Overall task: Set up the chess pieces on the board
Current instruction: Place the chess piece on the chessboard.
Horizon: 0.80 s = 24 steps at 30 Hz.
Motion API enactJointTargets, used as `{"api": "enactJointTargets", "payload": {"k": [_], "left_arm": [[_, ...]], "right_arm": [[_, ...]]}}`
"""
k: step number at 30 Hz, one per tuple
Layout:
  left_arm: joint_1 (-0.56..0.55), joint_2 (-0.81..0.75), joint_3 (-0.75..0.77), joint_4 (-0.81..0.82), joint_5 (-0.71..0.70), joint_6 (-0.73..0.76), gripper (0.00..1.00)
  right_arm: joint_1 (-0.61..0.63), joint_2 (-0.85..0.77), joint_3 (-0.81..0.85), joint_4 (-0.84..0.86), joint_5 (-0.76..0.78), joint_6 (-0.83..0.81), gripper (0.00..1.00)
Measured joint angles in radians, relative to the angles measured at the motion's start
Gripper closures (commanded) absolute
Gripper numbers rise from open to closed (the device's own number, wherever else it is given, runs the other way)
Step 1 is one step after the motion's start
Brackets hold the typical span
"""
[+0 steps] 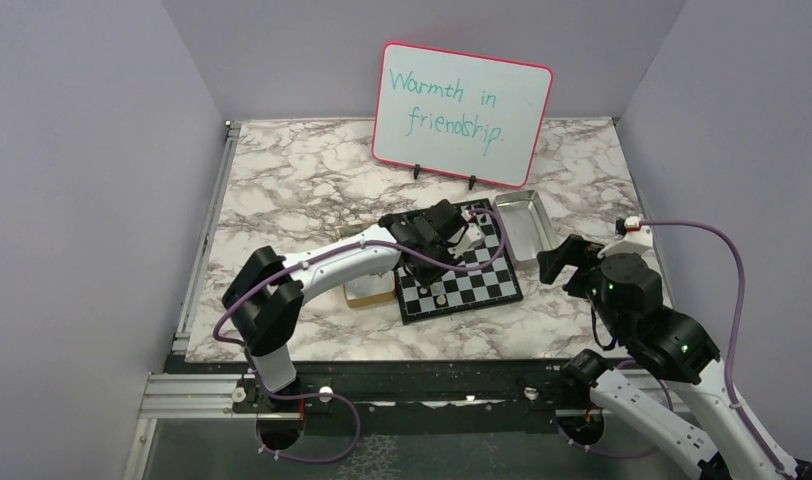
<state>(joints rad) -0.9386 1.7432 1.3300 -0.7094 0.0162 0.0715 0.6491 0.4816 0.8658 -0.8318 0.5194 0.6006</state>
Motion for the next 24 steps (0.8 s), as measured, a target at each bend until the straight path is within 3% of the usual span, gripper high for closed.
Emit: {"api": "enactJointTargets", "payload": {"k": [14,17,20,22,24], "left_arm": [[0.043,-0.068,0.022,0.024,-0.237,-0.008,0.6],[0.087,-0.113,0.022,0.042,-0.276,-0.024,0.6],[0.154,-0.177,0.016,0.069,-0.285,-0.051,0.73],[0.199,-0.208,0.008,0.084,-0.297,-0.068,0.73],[0.258,-0.234,-0.003,0.086,-0.309,-0.095,0.65]], "right_arm": [[0.0,0.049,0.0,0.0,-0.03,0.001,0.04],[0.0,0.045,0.0,0.0,-0.031,0.001,0.04],[0.0,0.037,0.0,0.0,-0.031,0.002,0.04],[0.0,0.029,0.0,0.0,-0.031,0.002,0.04],[0.0,0.026,0.0,0.0,-0.031,0.002,0.04]]}}
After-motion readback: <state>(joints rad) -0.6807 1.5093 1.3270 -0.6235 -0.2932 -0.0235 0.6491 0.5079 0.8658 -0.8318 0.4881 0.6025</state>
